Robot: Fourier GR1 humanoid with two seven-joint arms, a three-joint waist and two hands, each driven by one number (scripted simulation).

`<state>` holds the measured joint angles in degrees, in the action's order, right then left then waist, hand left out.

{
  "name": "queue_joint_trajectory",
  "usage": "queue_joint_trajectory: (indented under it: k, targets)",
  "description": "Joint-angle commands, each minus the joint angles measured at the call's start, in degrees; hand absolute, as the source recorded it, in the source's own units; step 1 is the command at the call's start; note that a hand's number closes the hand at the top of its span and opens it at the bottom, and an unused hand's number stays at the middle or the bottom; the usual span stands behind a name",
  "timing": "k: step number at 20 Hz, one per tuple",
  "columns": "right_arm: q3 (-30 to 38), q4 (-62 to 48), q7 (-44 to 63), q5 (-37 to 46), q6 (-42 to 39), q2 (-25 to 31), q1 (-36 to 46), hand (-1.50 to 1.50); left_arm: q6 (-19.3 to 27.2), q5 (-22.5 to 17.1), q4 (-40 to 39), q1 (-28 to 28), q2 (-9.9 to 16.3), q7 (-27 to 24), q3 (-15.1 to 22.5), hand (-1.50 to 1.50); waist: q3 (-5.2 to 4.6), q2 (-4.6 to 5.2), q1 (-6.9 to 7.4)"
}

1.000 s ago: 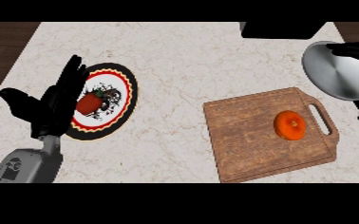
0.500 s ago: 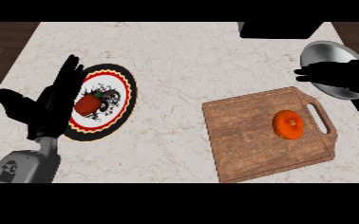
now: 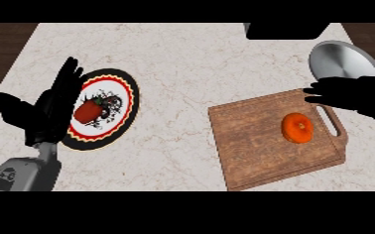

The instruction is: Pick the squash from the cutting board and place it in the pan

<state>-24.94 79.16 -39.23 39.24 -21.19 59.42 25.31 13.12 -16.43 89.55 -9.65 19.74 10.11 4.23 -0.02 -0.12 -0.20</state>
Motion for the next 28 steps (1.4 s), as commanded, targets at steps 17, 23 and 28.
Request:
queue_joint_trajectory:
  k: [17, 23, 28]
  targets:
    - [3.28, 8.65, 12.71, 17.64, -4.85, -15.86, -4.97, -1.5, -1.78, 4.61, -1.3, -2.55, -4.78, 1.98, -1.95, 0.0, 0.01, 0.25, 0.55]
    - [7.68, 5.52, 7.79, 20.2, -6.63, -17.8, -4.76, -1.5, -3.03, 5.16, 4.8, 0.25, -4.38, 5.97, -3.47, 0.0, 0.02, 0.11, 0.44]
    - [6.19, 2.82, 8.18, 25.91, -5.3, -21.25, -5.76, -1.5, -5.69, 4.34, -0.46, -1.17, -5.2, 2.19, -6.14, 0.0, 0.01, 0.15, 0.28]
